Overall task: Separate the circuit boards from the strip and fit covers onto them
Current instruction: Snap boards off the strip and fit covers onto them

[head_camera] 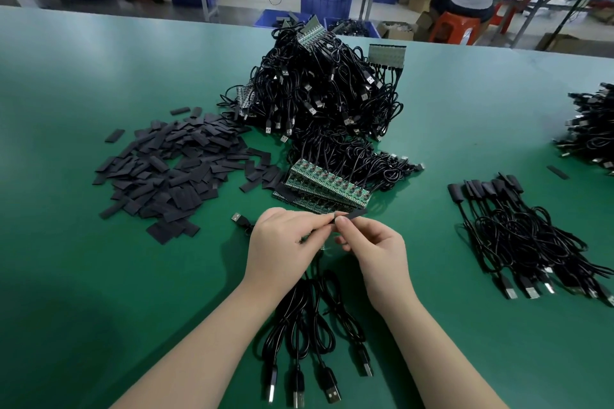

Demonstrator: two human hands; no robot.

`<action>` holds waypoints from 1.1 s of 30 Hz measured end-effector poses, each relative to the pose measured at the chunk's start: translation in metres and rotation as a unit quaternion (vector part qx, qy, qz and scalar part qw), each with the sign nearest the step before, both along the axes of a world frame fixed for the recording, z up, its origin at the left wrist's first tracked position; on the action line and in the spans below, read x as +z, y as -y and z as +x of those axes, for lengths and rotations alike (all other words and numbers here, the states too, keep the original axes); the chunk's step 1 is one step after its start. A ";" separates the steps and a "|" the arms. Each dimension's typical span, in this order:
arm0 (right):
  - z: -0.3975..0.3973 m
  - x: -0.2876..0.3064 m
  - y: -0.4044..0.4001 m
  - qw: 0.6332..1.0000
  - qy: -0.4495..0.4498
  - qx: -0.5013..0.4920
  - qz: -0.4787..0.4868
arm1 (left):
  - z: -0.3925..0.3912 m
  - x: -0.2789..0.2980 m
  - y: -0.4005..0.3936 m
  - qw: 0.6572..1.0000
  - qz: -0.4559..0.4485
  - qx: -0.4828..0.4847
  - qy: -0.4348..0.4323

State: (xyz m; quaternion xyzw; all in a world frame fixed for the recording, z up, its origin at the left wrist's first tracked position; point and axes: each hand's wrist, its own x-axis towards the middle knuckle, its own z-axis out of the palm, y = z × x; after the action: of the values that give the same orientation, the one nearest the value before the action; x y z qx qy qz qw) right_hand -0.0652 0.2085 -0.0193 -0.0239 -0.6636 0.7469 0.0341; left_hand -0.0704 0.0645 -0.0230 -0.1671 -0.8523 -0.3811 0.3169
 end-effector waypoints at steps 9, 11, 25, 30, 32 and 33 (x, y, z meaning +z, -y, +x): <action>0.001 -0.002 0.004 1.000 0.001 -0.017 0.015 | 0.001 0.001 0.000 1.000 -0.014 -0.008 -0.021; 0.001 -0.001 0.003 1.000 0.003 -0.008 0.019 | 0.000 0.001 0.001 0.999 -0.021 -0.013 -0.023; -0.001 -0.004 0.000 0.998 0.033 -0.020 -0.058 | -0.002 0.003 -0.001 1.000 -0.027 0.004 0.005; 0.000 -0.004 0.002 0.998 0.027 -0.016 -0.050 | -0.001 -0.001 -0.002 1.000 -0.006 0.001 0.005; -0.001 -0.004 0.003 0.998 0.031 -0.015 -0.049 | -0.001 -0.001 -0.003 1.000 0.003 -0.002 0.006; -0.001 -0.004 0.002 0.998 0.035 -0.014 -0.048 | -0.001 -0.001 -0.003 1.000 0.004 -0.002 0.006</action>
State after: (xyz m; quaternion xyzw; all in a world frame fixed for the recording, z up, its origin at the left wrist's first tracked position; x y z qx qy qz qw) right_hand -0.0667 0.2061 -0.0237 -0.0609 -0.6271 0.7763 0.0204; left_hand -0.0715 0.0673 -0.0238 -0.1653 -0.8521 -0.3863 0.3120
